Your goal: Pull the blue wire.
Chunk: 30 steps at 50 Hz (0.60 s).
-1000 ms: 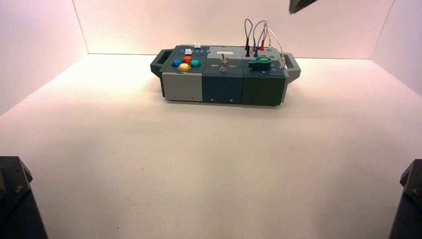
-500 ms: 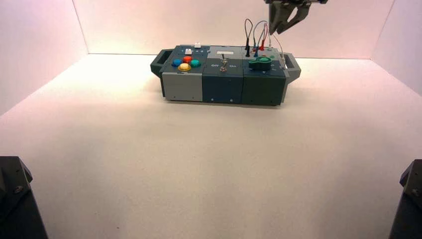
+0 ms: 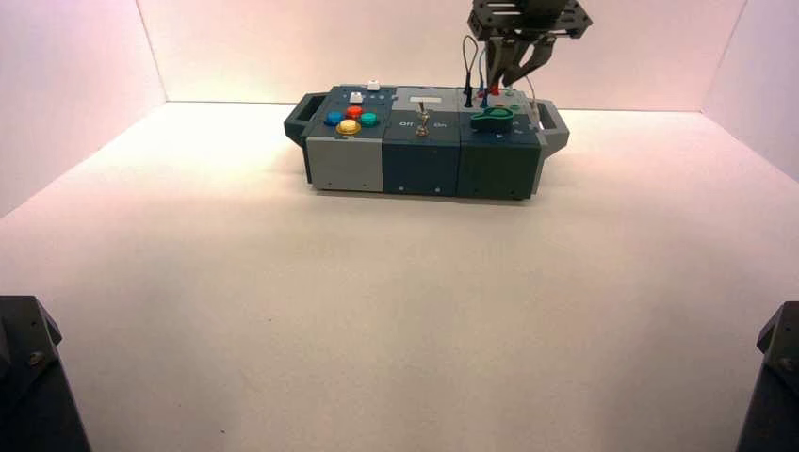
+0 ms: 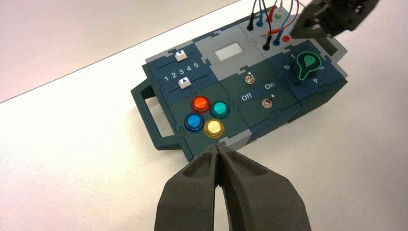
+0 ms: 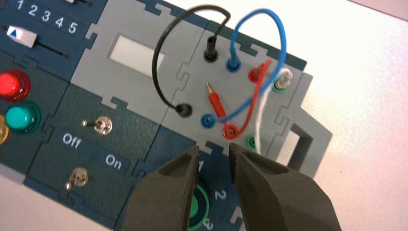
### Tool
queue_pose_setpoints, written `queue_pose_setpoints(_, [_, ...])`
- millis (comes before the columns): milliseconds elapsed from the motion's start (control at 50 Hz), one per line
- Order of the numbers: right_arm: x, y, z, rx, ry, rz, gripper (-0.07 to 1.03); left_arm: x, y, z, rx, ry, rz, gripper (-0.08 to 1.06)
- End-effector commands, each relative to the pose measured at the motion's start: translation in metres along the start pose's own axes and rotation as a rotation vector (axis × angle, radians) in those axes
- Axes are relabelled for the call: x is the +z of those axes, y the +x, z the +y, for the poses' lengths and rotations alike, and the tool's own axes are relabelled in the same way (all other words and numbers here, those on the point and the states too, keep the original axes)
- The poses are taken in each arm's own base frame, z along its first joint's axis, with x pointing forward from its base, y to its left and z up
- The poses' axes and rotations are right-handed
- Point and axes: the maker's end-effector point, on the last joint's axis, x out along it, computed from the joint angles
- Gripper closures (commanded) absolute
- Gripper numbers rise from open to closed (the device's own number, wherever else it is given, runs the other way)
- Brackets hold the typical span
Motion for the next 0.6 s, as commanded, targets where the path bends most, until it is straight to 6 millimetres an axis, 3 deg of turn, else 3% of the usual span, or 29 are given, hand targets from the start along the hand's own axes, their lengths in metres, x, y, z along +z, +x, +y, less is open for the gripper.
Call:
queue_pose_setpoints(20, [0.021,-0.007,0.004,0.003,-0.008,-0.053,0.61,0.019,-0.006,0.0,0.002,0.01,-0.049,1.01])
queue_pose_setpoints(600, [0.027,0.007,0.003,-0.001,-0.016,-0.042,0.61,0.019,-0.007,-0.001,0.001,0.011,-0.052,1.01])
